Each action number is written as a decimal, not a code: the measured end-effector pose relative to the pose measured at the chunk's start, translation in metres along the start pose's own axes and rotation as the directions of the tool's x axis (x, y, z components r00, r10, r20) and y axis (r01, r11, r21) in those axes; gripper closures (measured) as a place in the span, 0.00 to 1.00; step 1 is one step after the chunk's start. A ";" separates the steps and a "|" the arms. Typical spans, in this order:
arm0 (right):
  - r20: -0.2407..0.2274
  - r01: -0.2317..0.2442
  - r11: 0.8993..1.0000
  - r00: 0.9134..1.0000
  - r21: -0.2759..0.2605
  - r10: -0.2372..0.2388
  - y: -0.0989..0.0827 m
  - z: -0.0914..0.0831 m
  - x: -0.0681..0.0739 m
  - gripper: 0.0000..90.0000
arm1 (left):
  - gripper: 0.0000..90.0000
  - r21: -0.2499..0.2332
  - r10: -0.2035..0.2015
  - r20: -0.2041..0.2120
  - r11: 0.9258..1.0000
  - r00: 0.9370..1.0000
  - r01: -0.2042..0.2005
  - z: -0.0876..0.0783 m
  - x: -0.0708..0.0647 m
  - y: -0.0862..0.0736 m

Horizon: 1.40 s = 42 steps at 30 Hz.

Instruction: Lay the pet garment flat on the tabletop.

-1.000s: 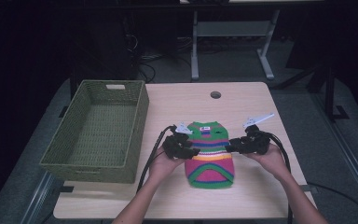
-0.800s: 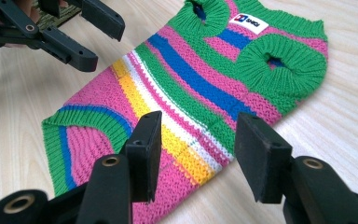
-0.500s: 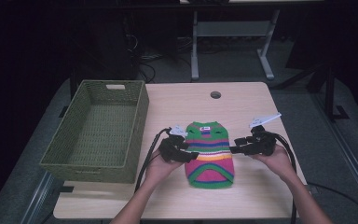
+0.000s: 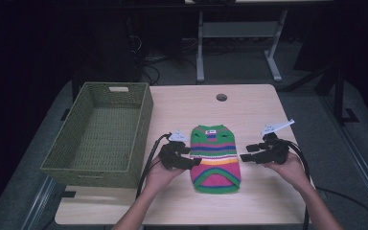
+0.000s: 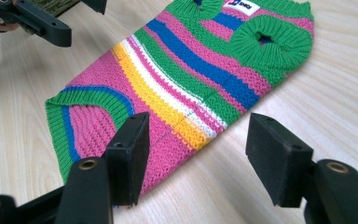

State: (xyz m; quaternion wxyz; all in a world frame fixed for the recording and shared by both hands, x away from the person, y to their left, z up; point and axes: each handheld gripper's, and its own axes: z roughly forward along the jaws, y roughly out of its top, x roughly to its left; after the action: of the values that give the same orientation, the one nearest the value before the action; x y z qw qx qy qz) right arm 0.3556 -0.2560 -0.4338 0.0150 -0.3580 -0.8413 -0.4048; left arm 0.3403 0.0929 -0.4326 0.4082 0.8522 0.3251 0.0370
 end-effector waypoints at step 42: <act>0.036 -0.008 1.000 0.999 -0.005 0.008 -0.038 -0.027 0.004 0.37 | 0.30 0.001 0.027 0.000 1.000 1.000 -0.027 -0.026 -0.017 -0.027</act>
State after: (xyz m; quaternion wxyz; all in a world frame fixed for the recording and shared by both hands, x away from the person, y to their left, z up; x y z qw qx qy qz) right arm 0.3221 -0.2879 -0.4396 0.0005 -0.3689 -0.8390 -0.4001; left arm 0.3043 0.1132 -0.4316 0.4073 0.8567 0.3135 0.0426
